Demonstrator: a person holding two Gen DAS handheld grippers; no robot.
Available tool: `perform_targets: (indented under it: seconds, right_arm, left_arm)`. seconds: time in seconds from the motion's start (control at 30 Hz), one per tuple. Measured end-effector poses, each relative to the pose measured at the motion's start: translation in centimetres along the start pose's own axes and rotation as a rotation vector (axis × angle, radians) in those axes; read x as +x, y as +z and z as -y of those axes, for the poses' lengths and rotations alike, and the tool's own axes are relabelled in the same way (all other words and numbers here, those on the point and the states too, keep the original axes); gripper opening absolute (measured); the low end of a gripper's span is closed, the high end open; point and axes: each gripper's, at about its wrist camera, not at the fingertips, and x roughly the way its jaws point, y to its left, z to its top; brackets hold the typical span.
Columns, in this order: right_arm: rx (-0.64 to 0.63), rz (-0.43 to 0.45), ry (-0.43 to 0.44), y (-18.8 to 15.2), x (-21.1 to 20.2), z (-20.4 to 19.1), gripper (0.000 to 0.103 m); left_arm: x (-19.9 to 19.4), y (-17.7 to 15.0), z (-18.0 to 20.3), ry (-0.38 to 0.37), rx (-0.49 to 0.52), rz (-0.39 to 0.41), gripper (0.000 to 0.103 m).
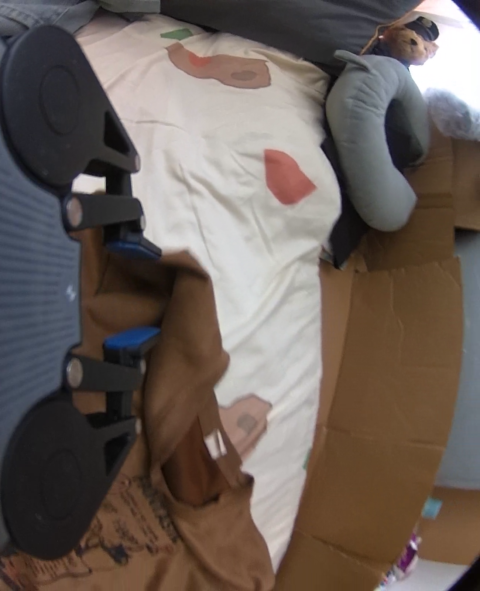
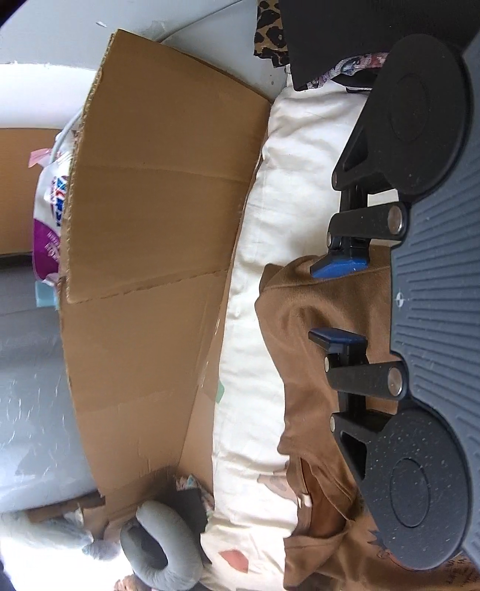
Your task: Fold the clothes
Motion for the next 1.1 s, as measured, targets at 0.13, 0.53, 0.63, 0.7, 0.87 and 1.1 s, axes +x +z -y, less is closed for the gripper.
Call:
perform_targets:
  seconds: [0.13,0.53,0.63,0.7,0.87,1.1]
  right_arm:
    - [-0.009,-0.005,0.022,-0.6,-0.6,-0.2,0.037]
    - [-0.085,-0.076,0.079,-2.0,1.3,-3.0,0.037]
    - [-0.107,-0.130,0.076,-2.8,2.5,-3.4,0.037]
    - [-0.113,-0.145,0.088,-3.4,2.5,-3.6,0.037]
    - [-0.193,-0.158,0.144,-4.8,1.8,-4.7,0.045]
    - [-0.284,-0.189,0.146,-5.8,2.4,-6.1,0.045]
  left_arm:
    - [-0.5,-0.7,1.5,-0.057,-0.021,0.000,0.050]
    - [3.3,-3.8,2.9,-0.087,-0.024,-0.107,0.054]
    - [3.0,-4.3,3.0,-0.094,-0.010,-0.109,0.054]
    - [2.6,-4.6,3.1,-0.086,0.023,-0.099,0.053]
    - [2.0,-5.0,2.4,-0.074,-0.001,-0.091,0.043]
    - [0.7,-4.7,2.0,-0.103,-0.025,-0.071,0.003]
